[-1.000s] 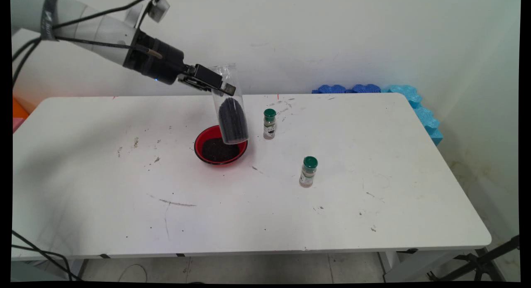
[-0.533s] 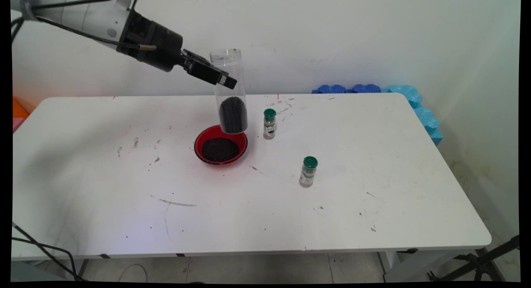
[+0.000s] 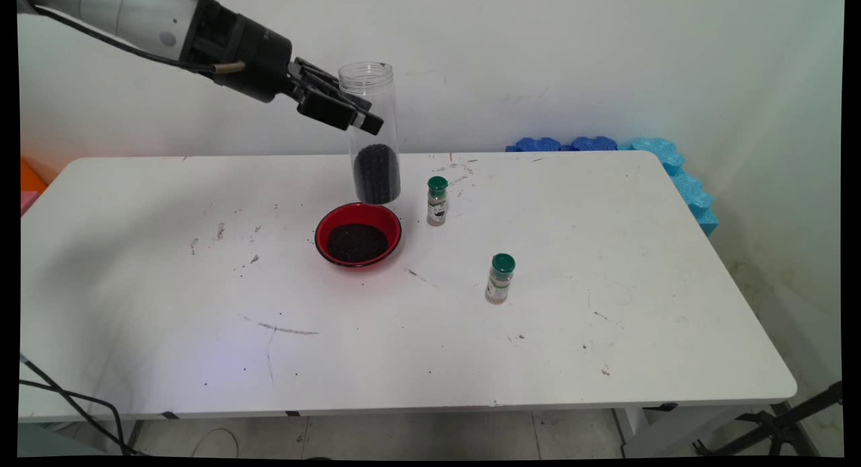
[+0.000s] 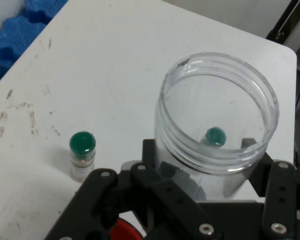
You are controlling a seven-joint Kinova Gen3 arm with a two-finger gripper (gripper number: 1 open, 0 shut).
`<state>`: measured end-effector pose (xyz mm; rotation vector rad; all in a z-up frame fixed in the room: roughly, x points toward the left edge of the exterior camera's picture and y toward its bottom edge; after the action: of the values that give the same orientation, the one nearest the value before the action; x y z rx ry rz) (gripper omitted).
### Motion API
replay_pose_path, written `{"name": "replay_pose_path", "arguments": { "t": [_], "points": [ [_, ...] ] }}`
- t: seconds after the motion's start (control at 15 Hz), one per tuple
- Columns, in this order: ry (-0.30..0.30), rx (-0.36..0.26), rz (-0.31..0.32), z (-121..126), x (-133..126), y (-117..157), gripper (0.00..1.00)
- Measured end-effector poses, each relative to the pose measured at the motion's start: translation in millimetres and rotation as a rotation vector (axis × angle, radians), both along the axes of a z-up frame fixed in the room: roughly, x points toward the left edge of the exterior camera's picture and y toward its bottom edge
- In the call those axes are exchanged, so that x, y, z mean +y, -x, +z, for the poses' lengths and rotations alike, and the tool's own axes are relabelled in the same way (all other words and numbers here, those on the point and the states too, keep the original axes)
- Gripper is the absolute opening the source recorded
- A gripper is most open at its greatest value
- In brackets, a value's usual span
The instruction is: Pour the black seasoning powder in the red bowl, then place the picked object on the table
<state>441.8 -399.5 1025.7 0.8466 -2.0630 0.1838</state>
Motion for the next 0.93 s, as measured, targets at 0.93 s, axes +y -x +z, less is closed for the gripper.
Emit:
{"name": "replay_pose_path", "arguments": {
  "t": [0.93],
  "points": [
    [0.044,-0.051,-0.094,-8.4,47.2,14.0,0.0]
  ]
}}
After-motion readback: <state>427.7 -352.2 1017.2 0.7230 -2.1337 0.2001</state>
